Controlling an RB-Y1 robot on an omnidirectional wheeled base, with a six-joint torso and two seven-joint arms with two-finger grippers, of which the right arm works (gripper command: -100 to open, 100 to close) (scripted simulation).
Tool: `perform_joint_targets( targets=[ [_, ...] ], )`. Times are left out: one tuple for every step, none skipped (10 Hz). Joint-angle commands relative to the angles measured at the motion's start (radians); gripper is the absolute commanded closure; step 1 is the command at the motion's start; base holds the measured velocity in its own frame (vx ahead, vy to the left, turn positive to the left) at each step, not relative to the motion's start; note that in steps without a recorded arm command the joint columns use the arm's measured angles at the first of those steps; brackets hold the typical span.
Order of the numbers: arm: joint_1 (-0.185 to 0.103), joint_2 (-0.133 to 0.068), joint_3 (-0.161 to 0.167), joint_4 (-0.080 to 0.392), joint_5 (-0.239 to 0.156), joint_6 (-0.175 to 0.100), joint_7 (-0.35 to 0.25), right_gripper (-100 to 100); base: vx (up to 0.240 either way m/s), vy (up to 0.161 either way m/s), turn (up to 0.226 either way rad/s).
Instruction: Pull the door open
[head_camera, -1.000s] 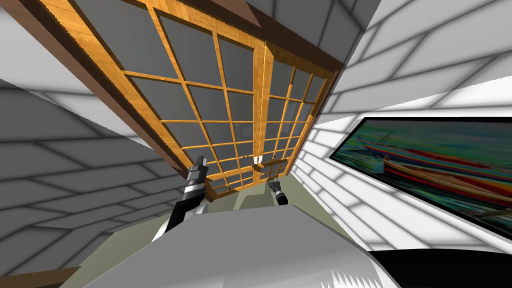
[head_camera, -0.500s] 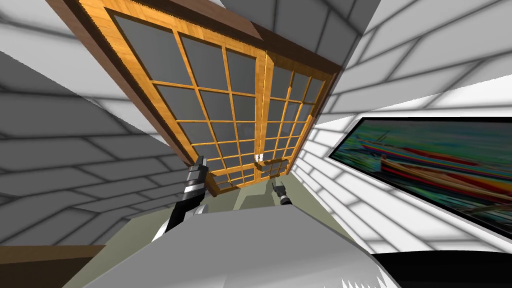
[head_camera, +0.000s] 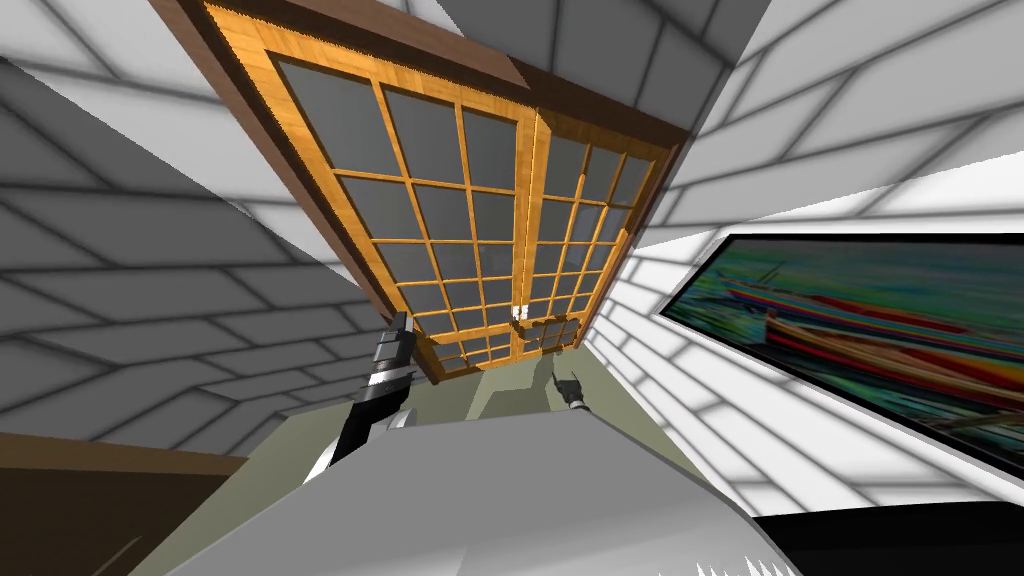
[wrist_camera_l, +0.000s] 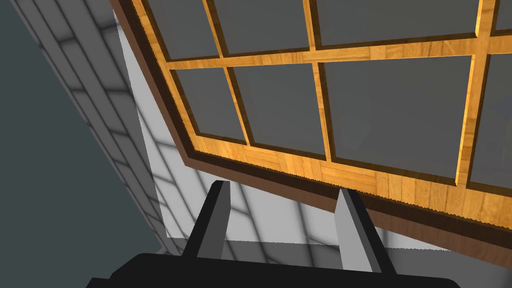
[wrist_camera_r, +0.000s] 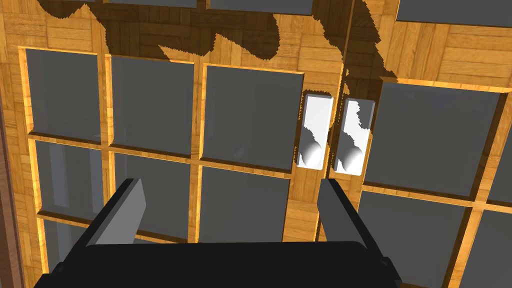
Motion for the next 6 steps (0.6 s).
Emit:
perform_joint_targets(
  targets=[
    [0.028, -0.003, -0.031, -0.002, 0.000, 0.001, 0.006, -100, -0.113, -0.022, 0.090],
    [0.038, -0.004, -0.051, 0.001, 0.000, 0.003, 0.010, -100, -0.095, -0.022, 0.103],
    [0.038, -0.004, -0.051, 0.015, 0.000, 0.003, 0.010, -100, -0.047, -0.013, 0.038],
    [0.038, -0.004, -0.051, 0.008, 0.000, 0.003, 0.010, -100, -0.006, -0.005, -0.014],
    [0.038, -0.004, -0.051, 0.001, 0.000, 0.003, 0.010, -100, 0.012, 0.003, -0.005],
    [0.052, -0.005, -0.080, 0.006, -0.001, 0.006, 0.016, -100, -0.025, -0.002, 0.129]
  ],
)
